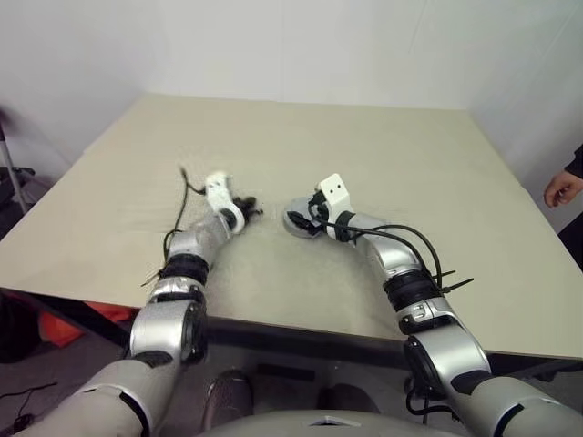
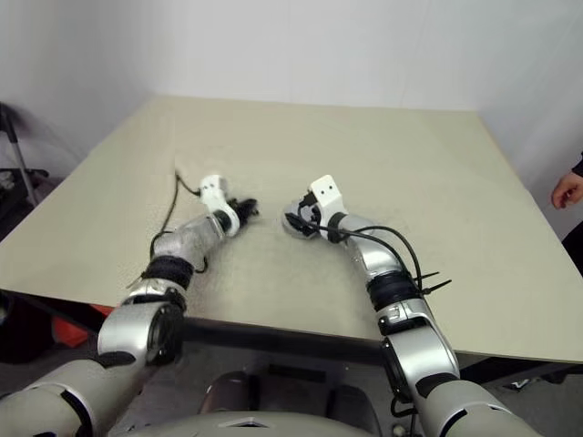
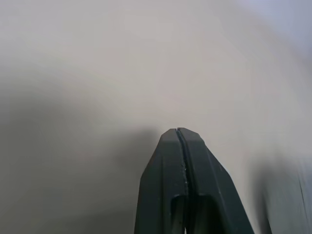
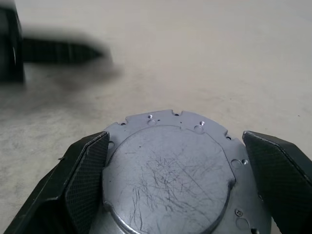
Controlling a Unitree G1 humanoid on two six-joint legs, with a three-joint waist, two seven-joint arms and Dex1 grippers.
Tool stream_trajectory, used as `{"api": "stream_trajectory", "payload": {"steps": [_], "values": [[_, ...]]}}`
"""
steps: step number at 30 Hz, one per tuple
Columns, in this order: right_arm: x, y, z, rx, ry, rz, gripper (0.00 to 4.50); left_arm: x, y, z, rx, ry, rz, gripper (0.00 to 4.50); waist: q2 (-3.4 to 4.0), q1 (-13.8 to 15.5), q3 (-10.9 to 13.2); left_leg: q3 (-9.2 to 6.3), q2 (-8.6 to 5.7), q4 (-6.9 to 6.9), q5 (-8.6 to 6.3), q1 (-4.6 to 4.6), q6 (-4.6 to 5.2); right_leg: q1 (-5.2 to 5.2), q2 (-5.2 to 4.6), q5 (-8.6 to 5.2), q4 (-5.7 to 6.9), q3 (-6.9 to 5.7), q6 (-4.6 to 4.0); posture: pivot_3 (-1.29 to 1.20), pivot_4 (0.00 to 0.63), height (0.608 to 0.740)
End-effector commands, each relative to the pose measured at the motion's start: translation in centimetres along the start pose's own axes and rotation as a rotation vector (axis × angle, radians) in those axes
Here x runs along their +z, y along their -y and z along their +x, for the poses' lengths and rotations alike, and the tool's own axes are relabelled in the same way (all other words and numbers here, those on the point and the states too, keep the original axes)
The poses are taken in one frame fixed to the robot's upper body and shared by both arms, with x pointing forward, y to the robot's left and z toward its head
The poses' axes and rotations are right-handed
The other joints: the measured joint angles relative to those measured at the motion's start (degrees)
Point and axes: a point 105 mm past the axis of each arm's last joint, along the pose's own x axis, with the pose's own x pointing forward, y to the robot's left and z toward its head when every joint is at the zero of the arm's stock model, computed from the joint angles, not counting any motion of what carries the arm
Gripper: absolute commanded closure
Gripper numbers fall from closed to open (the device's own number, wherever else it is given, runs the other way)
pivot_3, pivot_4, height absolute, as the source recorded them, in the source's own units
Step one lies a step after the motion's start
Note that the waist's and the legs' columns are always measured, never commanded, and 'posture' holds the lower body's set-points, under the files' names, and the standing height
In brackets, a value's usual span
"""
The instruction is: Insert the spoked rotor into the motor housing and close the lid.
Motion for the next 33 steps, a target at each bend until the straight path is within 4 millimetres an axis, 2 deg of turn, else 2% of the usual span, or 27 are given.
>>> {"api": "stream_trajectory", "payload": {"steps": [1,3,5,8,10,14,20,33], "values": [[-1.2,1.8,-0.9,-0.077,-0.047,-0.004,0.02,4.7,2.5,0.4,-0.085,0.157,-0.049,4.5,0.0,0.6,0.0,0.0,-0.02,0.0,0.0,0.0,0.0,0.02,-0.02,0.0,-0.03,0.0,0.0,0.0,0.0,0.74],[-1.3,1.7,-0.8,-0.074,-0.051,-0.009,0.02,5.1,4.2,0.5,-0.172,0.154,-0.081,4.5,0.0,1.1,0.0,0.03,-0.1,0.01,0.0,0.02,0.0,0.07,-0.1,-0.01,-0.06,0.01,0.01,0.0,0.0,0.74],[-1.3,1.6,-0.7,-0.072,-0.052,-0.011,0.02,4.6,6.1,0.5,-0.279,0.113,-0.103,4.5,-0.01,1.1,0.0,0.08,-0.16,0.01,-0.01,0.04,0.01,0.1,-0.18,-0.02,-0.08,0.03,0.02,0.0,0.0,0.74],[-1.3,1.5,-0.6,-0.071,-0.052,-0.017,0.02,1.7,9.2,-0.4,-0.512,-0.065,-0.149,4.5,-0.07,1.1,0.1,0.1,-0.15,0.01,0.0,0.03,-0.01,0.04,-0.19,-0.02,-0.05,0.03,0.02,0.0,0.0,0.74],[-1.3,1.5,-0.6,-0.073,-0.053,-0.022,0.02,-0.2,10.1,-1.3,-0.605,-0.181,-0.162,4.5,-0.07,1.0,0.1,0.11,-0.11,0.0,0.01,0.02,-0.02,-0.01,-0.18,-0.02,-0.02,0.03,0.02,0.0,0.0,0.74],[-1.1,1.6,-0.7,-0.079,-0.048,-0.029,0.02,-3.4,9.7,-2.2,-0.634,-0.349,-0.139,4.5,-0.05,1.0,0.1,0.16,-0.08,-0.05,0.02,0.0,-0.03,-0.12,-0.15,-0.02,-0.02,0.04,0.02,0.0,0.0,0.74],[-0.9,1.8,-0.9,-0.092,-0.038,-0.03,0.02,-6.4,7.9,-2.6,-0.543,-0.482,-0.07,4.5,-0.05,1.0,0.1,0.15,-0.09,-0.05,0.01,0.0,-0.02,-0.09,-0.15,-0.02,-0.02,0.04,0.02,0.0,0.0,0.74],[0.3,2.4,-1.4,-0.12,-0.002,-0.051,0.02,-8.0,7.7,-3.4,-0.513,-0.525,-0.029,4.5,-0.03,1.4,0.2,0.14,-0.12,-0.06,-0.01,0.0,0.0,0.01,-0.17,-0.06,-0.08,0.04,0.08,0.0,0.0,0.74]]}}
